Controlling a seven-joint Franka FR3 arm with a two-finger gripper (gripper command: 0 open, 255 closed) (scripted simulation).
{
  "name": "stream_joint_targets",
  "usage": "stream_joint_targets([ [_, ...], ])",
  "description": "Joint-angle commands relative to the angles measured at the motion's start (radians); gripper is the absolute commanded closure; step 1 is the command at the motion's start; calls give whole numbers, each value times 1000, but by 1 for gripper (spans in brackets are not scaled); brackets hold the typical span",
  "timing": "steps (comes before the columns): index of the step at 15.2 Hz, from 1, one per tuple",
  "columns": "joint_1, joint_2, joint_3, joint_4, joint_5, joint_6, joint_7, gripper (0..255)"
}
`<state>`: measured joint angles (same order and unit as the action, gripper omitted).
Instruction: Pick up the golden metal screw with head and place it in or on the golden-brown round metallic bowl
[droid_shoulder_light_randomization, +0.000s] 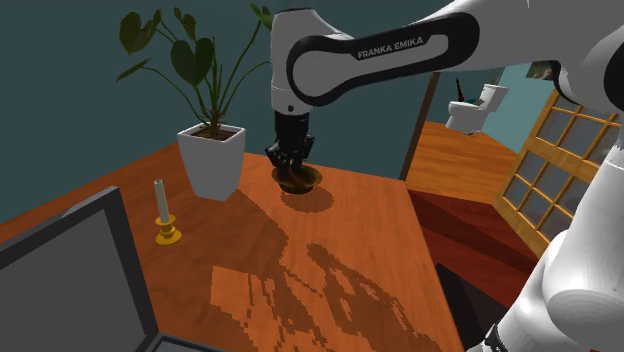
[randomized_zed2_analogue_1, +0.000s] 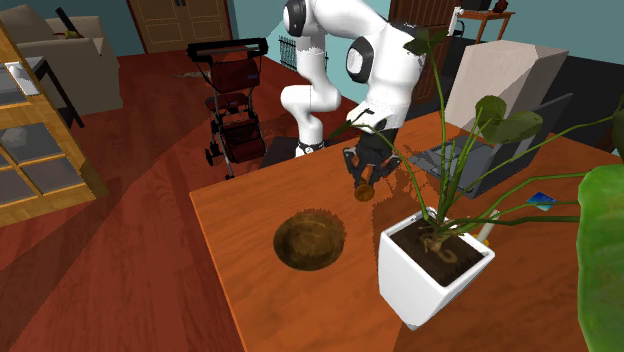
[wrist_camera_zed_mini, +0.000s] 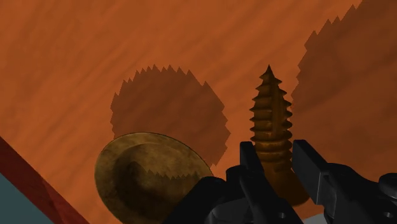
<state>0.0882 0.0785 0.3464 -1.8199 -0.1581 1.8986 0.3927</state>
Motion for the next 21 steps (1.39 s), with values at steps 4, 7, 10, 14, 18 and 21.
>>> stream_joint_targets([
  [4, -18, 29, -17, 77, -6, -45, -41, 255],
  [7, -43, 89, -41, 159, -20, -63, -92, 255],
  [10, -66, 158, -62, 257, -34, -87, -142, 255],
  [14, -91, 266, -88, 415, -51, -132, -207, 255],
  [18, -100, 306, -97, 450, -58, -124, -226, 255],
  [21, -103, 306, -98, 409, -59, -84, -220, 255],
])
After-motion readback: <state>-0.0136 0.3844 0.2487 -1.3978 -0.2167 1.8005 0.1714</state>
